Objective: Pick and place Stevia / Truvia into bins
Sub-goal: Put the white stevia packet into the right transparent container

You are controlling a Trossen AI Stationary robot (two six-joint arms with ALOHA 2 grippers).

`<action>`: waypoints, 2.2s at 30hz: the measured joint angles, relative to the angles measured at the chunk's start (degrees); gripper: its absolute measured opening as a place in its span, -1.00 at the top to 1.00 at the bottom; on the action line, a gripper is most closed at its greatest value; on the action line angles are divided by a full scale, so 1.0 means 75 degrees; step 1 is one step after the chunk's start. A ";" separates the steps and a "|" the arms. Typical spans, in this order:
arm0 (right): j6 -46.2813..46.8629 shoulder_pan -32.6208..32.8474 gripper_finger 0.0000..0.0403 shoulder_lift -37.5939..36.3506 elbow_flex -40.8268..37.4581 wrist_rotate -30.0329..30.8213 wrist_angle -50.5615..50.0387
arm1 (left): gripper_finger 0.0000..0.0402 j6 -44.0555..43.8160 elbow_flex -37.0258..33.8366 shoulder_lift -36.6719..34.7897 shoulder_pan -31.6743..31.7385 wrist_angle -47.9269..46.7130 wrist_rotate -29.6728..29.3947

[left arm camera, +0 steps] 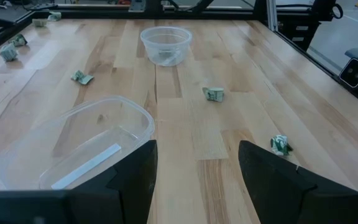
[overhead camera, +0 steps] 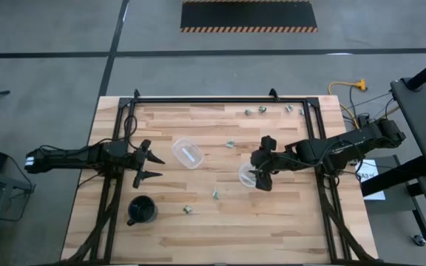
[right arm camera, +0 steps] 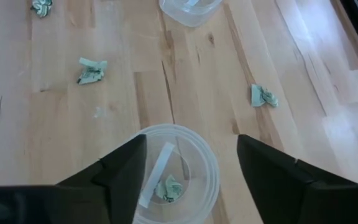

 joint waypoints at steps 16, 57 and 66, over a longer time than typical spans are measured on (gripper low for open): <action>-0.0067 0.0005 -0.48 0.0000 0.0000 -0.0027 0.0007 | -0.04 0.0000 -0.0002 -0.0004 -0.0001 0.0005 -0.0001; -0.1641 -0.0006 -0.31 0.3723 0.0882 -0.2042 0.3865 | -0.04 0.0000 -0.0001 -0.0004 0.0001 0.0005 -0.0001; -0.1555 -0.0012 -0.27 0.4360 0.0828 -0.2049 0.4550 | -0.04 0.0000 -0.0002 -0.0007 0.0000 0.0010 -0.0001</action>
